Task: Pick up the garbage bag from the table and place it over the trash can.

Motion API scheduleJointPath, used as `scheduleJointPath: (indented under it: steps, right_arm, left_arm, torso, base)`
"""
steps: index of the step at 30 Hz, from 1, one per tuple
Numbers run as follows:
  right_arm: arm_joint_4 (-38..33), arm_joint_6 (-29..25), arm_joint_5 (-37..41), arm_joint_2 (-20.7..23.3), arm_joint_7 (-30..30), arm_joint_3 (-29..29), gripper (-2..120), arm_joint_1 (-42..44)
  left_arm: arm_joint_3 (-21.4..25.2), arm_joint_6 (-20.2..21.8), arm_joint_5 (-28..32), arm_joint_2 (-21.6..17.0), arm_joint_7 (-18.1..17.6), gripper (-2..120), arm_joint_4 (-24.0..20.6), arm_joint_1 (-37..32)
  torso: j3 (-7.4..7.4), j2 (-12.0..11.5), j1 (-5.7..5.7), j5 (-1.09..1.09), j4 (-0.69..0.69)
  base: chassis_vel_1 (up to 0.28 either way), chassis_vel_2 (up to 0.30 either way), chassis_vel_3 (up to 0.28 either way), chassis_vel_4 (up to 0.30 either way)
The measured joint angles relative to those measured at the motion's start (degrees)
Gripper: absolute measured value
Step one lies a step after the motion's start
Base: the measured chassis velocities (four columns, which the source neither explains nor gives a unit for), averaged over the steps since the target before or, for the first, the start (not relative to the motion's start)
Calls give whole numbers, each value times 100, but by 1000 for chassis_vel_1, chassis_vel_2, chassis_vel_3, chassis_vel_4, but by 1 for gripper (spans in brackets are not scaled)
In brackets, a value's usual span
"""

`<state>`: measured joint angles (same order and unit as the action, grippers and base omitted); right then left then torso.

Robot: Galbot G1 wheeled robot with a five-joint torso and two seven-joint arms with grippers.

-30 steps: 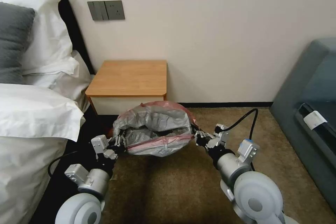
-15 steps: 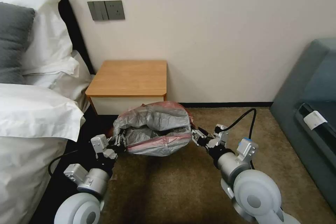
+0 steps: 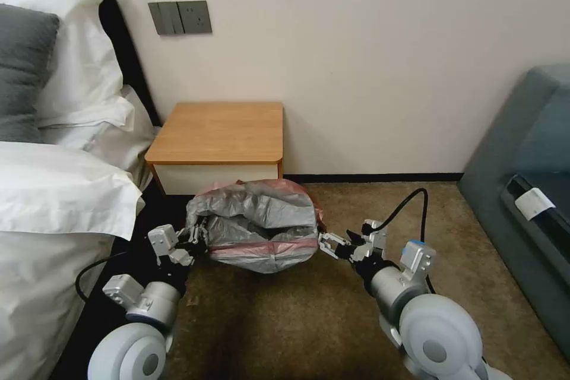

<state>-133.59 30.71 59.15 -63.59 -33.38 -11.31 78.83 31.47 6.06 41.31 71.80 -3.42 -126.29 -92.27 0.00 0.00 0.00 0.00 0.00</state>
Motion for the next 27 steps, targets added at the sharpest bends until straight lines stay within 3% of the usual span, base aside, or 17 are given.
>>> scheduleJointPath:
  steps: [15,27]
  right_arm:
    - [-125,346,138,214,-191,15,100,53]
    - [151,333,-601,231,79,91,100,37]
  left_arm:
    - [5,-52,-121,1,27,6,103,76]
    - [45,30,37,33,-36,6,37,71]
  torso:
    - [0,0,0,0,0]
    - [0,0,0,0,0]
  base:
    - [0,0,0,0]
    - [0,0,0,0]
